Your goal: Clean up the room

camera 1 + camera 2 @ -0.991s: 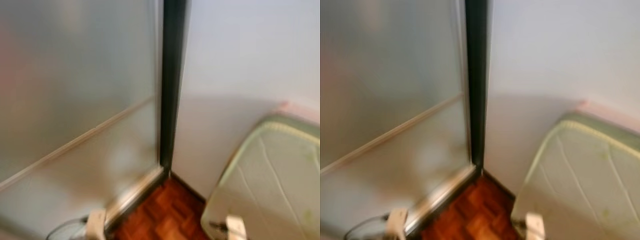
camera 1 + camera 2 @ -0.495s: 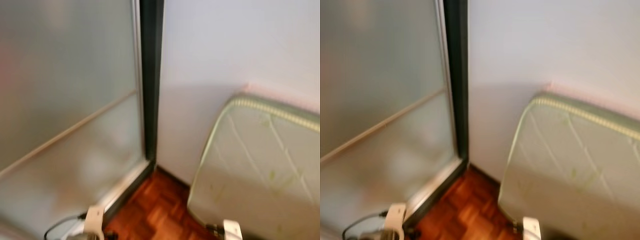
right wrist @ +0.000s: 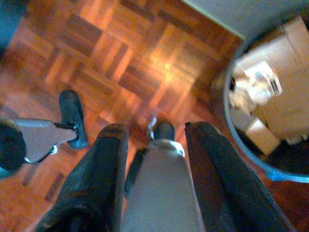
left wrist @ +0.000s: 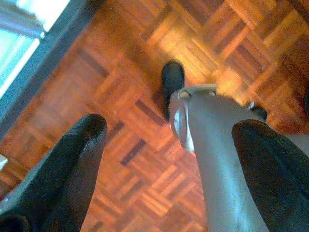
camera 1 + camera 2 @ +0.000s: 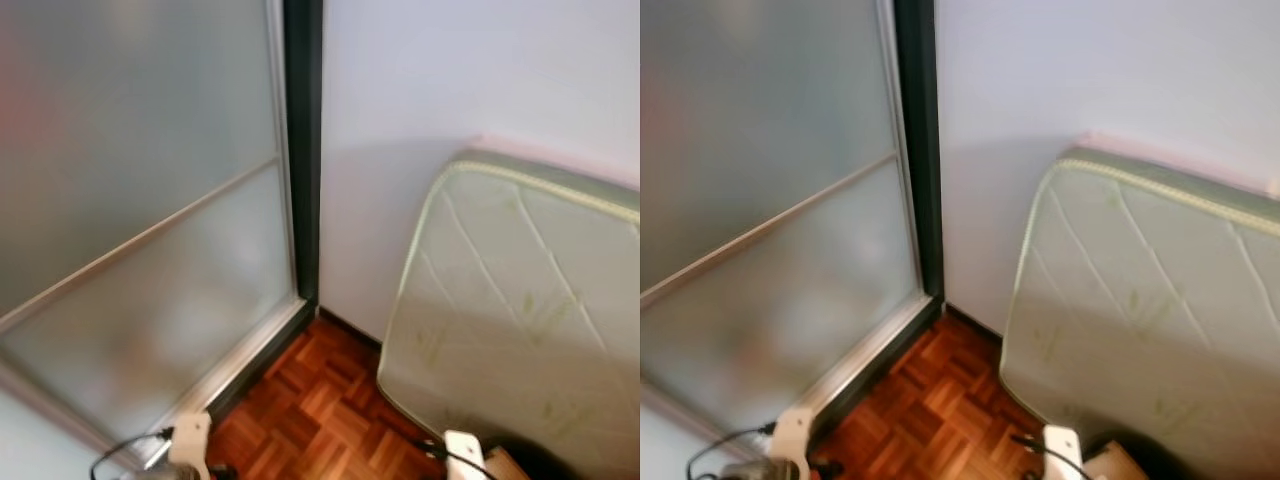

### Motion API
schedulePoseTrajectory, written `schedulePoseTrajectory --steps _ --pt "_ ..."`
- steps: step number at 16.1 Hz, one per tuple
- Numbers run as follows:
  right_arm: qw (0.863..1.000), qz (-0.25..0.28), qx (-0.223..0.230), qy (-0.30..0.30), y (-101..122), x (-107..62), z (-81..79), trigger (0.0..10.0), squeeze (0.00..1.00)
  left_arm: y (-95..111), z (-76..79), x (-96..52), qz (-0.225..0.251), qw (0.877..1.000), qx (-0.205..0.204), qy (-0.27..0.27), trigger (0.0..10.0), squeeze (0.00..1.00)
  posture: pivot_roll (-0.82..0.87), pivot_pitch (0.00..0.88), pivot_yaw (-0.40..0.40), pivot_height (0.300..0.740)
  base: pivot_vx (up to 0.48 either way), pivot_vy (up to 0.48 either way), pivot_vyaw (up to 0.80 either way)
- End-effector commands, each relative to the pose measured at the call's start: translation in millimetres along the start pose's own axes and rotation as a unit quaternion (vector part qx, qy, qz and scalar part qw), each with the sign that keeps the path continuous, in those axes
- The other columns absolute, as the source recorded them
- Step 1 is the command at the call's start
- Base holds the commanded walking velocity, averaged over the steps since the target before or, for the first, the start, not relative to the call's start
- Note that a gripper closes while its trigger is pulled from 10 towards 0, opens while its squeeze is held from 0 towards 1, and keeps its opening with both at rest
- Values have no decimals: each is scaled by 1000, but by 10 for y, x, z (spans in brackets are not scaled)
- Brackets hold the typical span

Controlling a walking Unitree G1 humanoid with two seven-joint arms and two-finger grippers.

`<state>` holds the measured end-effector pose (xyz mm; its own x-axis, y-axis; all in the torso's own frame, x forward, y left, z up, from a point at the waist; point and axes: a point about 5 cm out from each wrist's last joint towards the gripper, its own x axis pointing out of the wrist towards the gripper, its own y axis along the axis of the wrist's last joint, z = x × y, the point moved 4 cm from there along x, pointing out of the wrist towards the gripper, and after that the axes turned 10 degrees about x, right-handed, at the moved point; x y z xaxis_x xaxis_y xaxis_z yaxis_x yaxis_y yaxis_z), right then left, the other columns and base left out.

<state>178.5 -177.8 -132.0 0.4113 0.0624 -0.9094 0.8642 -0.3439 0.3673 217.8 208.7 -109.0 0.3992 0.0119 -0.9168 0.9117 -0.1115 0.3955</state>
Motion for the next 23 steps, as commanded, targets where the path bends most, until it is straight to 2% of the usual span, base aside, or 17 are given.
schedulePoseTrajectory --steps 1,3,4,8,11,12,17,18,23 --pt "1000 1 0 6 18 3 -32 10000 0 28 -38 -7 2 1000 5 6 10000 0 99 0 -37 740 -247 0 0" --pt "1000 3 -9 5 39 4 -36 10000 0 44 -37 -7 4 1000 5 6 10000 0 82 0 -34 740 -246 0 0" --pt "1000 14 20 11 56 6 -59 10000 0 63 -36 -9 8 1000 12 4 10000 0 74 0 -36 740 -244 0 0" --pt "999 23 48 7 75 6 -56 10000 0 87 -26 -9 13 1000 20 2 10000 0 70 0 -37 740 -245 0 0" --pt "996 38 85 2 98 6 -54 10000 0 100 -20 -9 16 1000 20 0 10000 0 78 0 -26 740 -247 0 0" --pt "997 34 71 -10 91 6 -30 10000 0 102 -22 -10 17 1000 20 -1 10000 0 78 0 -23 740 -244 0 0" --pt "997 5 69 -21 13 9 -18 10000 0 82 -34 -12 10 1000 25 -1 10000 0 99 0 -23 740 -244 0 0" --pt "998 -1 55 -21 5 8 -12 10000 0 76 -31 -11 7 1000 26 -1 10000 0 99 0 -26 740 -244 0 0" --pt "998 1 56 -21 4 5 7 10000 0 60 -13 -7 5 1000 27 -3 10000 0 95 0 -45 740 -246 0 0"
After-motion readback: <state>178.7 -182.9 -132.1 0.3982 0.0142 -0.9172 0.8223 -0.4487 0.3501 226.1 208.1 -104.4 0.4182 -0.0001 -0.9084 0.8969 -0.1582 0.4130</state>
